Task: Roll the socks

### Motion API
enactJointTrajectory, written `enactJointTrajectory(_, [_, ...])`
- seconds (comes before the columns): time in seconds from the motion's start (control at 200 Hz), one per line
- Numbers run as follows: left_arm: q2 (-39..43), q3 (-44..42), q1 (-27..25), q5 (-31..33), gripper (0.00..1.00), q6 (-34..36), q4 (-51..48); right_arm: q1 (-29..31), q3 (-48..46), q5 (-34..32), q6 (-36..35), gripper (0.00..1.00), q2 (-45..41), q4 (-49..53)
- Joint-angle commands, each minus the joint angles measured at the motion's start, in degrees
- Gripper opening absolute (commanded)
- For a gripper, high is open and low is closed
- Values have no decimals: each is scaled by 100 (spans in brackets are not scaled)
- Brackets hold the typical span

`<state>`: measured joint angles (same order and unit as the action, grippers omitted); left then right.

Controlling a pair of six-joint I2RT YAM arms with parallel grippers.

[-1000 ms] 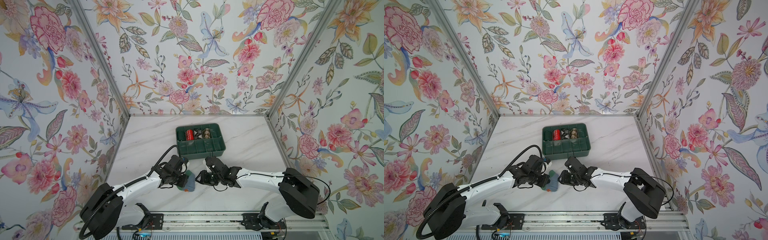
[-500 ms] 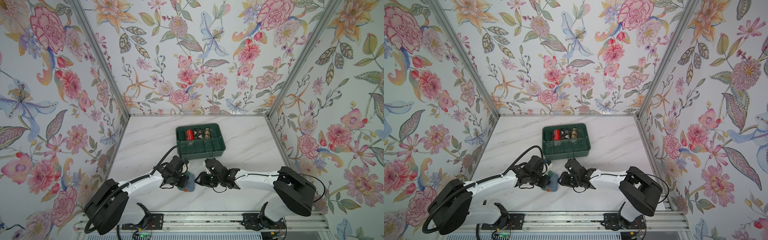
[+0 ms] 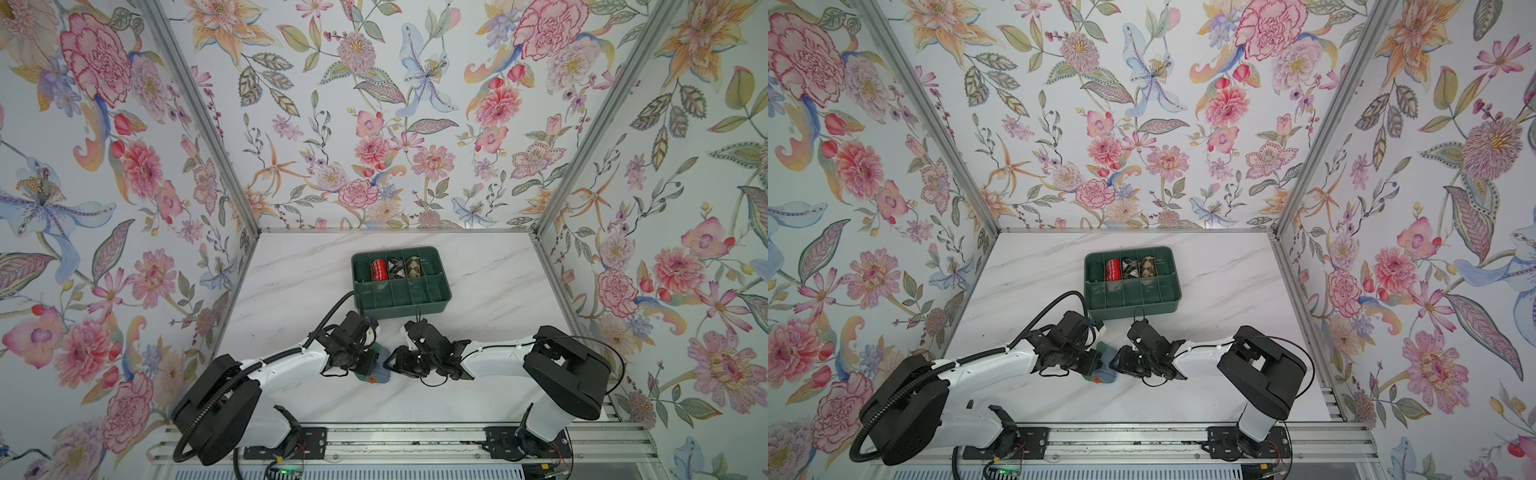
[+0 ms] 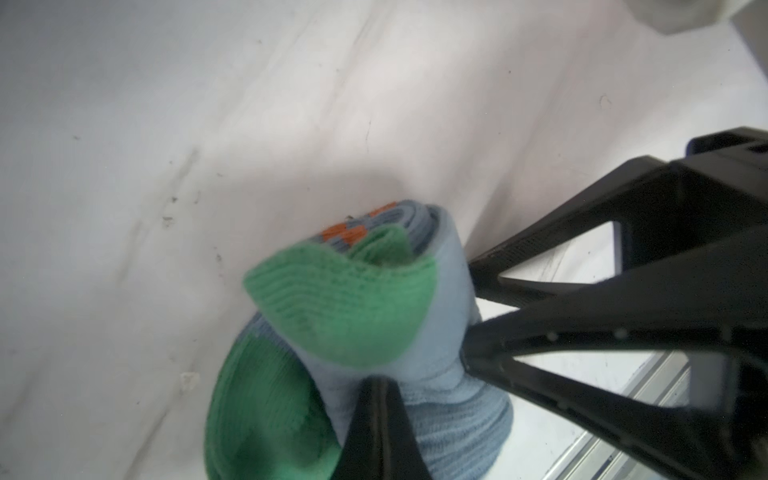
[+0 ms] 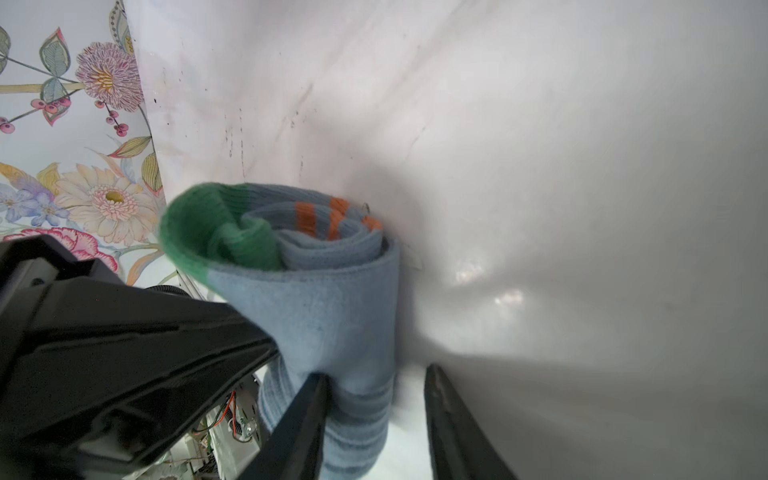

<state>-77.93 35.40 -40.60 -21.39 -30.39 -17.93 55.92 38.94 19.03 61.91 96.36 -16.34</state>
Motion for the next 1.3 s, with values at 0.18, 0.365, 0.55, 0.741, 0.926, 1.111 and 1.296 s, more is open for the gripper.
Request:
enactJointTrajectory(0.18, [-143, -483, 100, -339, 0, -213, 70, 68, 71, 266, 154, 42, 467, -430])
enactJointTrajectory(0.365, [-135, -573, 105, -445, 0, -309, 234, 90, 4, 158, 138, 37, 381, -478])
enactJointTrajectory(0.55, [-125, -554, 105, -520, 0, -352, 308, 155, 181, -230, -156, 18, 103, 68])
enactJointTrajectory(0.741, [-58, -340, 129, -603, 0, -363, 285, 315, 985, -731, -735, 7, 67, 1665])
enactJointTrajectory(0.926, [241, -99, 364, -748, 0, -408, 207, 517, 1901, -1306, -1251, 6, 289, 3395])
enactJointTrajectory(1.111, [715, -125, 844, -1009, 2, -481, 210, 685, 2540, -1794, -1496, 6, 555, 4431])
enactJointTrajectory(1.296, [1040, -174, 1197, -996, 2, -492, 23, 787, 2961, -2187, -1626, 6, 785, 5187])
